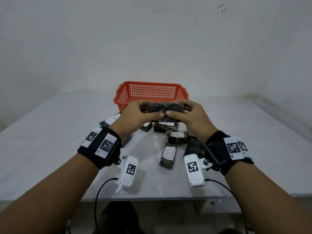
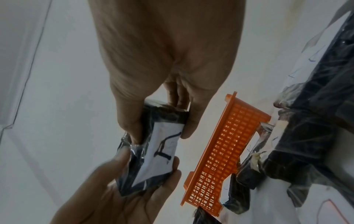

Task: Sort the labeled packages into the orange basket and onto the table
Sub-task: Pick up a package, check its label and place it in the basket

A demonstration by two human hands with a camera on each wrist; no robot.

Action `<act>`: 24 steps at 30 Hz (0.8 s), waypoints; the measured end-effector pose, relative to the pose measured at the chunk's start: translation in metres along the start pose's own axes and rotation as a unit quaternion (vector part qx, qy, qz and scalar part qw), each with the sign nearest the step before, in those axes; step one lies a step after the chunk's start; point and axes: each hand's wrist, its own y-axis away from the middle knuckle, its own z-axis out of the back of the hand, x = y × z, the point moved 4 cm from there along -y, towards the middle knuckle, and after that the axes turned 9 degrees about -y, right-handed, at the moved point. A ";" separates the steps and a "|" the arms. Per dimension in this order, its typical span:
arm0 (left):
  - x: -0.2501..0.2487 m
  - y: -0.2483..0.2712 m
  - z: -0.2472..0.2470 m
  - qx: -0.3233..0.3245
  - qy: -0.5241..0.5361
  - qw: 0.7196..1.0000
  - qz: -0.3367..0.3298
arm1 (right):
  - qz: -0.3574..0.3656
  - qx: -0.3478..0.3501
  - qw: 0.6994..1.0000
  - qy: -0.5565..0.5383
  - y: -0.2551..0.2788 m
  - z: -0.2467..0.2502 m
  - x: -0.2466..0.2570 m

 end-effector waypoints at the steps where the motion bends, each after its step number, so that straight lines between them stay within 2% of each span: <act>1: 0.001 0.000 0.000 -0.007 0.000 1.000 0.000 | 0.001 0.000 1.000 0.011 0.000 -0.001 0.000; 3: 0.002 -0.002 0.002 -0.025 -0.008 1.000 0.002 | -0.007 0.009 1.000 0.015 0.000 -0.004 -0.002; 7: 0.006 -0.006 0.006 -0.022 -0.032 0.999 -0.001 | -0.099 0.025 0.988 -0.118 0.001 -0.010 -0.002; 11: 0.004 -0.006 0.007 -0.009 -0.041 0.999 -0.025 | -0.149 0.034 0.981 -0.120 0.000 -0.009 -0.001; 16: 0.001 -0.003 -0.001 0.029 0.031 0.999 0.019 | -0.105 0.009 0.986 -0.130 -0.004 -0.007 0.000; 18: 0.001 -0.003 -0.003 0.016 0.071 0.997 0.039 | -0.097 0.006 0.988 -0.120 -0.005 -0.006 0.000; 20: 0.001 -0.004 -0.001 -0.011 0.058 0.998 0.036 | -0.099 0.006 0.989 -0.112 -0.005 -0.008 0.000; 24: 0.002 -0.004 -0.002 -0.007 0.050 0.998 0.031 | -0.079 -0.007 0.992 -0.102 -0.004 -0.009 0.000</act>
